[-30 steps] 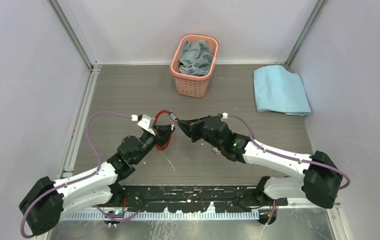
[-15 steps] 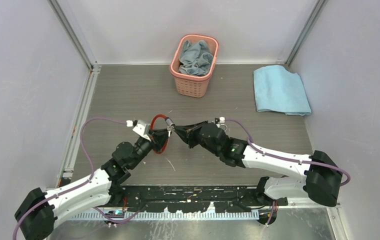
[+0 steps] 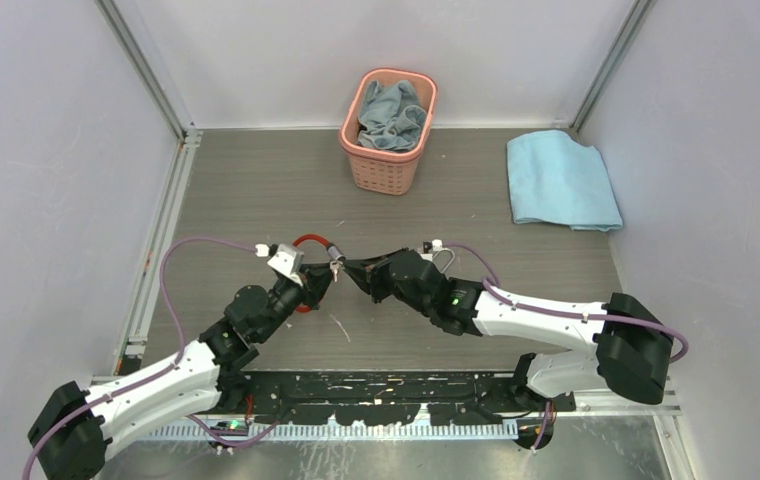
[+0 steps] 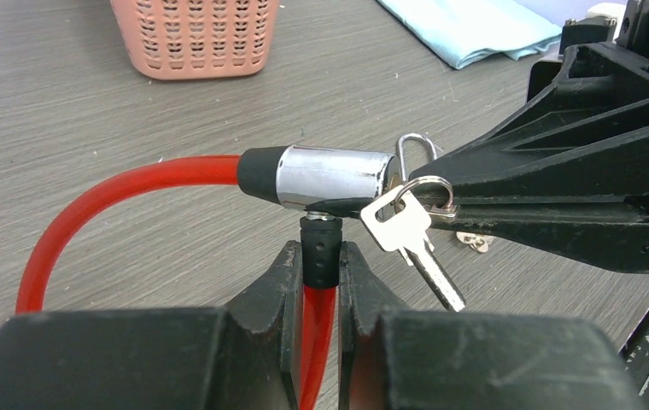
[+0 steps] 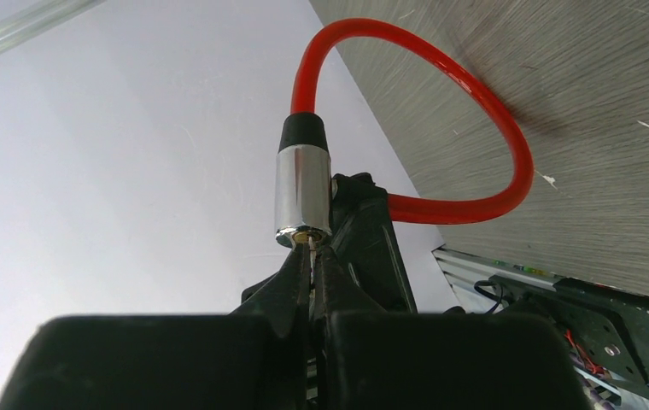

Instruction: Unlock with the key

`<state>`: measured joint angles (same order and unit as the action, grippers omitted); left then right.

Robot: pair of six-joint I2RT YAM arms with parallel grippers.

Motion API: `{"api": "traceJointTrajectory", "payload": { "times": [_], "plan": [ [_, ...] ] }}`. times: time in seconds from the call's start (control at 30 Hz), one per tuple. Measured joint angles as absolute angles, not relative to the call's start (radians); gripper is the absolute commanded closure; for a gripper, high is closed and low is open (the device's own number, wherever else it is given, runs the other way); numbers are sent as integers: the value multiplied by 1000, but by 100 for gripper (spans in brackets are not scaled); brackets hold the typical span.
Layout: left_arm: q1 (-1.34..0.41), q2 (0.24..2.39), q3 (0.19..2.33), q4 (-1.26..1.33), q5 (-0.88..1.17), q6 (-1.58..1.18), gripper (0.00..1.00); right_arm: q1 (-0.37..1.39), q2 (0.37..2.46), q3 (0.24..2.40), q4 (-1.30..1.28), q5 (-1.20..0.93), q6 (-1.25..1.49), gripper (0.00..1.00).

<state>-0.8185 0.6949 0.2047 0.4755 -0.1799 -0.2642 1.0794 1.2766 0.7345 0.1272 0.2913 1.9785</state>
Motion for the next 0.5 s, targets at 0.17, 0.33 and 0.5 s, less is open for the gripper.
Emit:
{"api": "traceJointTrajectory", "payload": {
  "times": [0.17,0.33,0.5],
  "plan": [
    [-820,697,205,472,-180,-255,100,1080,1277,735,119,294,1979,99],
    [-821,707,205,480,-180,-253,100,1080,1277,735,118,298,1996,99],
    [-821,707,205,480,-176,-254,100,1081,1272,735,111,318,2002,99]
  ]
}}
